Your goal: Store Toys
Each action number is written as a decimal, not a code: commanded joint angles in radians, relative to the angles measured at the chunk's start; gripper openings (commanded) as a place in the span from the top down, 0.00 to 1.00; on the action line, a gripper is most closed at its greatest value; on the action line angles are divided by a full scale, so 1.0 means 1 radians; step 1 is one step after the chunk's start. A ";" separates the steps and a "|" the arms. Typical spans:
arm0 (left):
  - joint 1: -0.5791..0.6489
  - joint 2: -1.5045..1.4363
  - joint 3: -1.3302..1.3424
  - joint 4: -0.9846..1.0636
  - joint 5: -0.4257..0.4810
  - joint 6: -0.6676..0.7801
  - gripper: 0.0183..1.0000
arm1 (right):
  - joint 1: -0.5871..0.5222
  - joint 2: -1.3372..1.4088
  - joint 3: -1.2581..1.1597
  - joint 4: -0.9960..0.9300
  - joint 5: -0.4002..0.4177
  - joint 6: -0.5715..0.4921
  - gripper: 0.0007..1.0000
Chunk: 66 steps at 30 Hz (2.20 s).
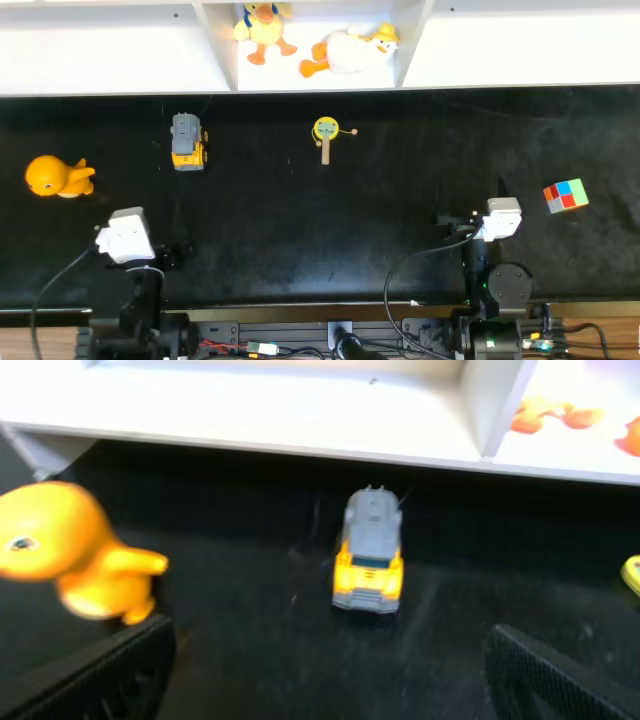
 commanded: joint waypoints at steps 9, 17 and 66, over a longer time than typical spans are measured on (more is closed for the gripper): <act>0.204 0.158 0.173 -0.113 0.041 0.017 0.00 | 0.004 -0.009 -0.013 0.004 -0.006 0.005 0.01; 0.280 0.366 0.243 -0.114 0.098 0.018 0.00 | 0.004 -0.009 -0.013 0.004 -0.006 0.005 0.01; 0.737 0.908 0.407 0.029 0.669 0.488 0.00 | 0.004 -0.009 -0.013 0.004 -0.006 0.005 0.00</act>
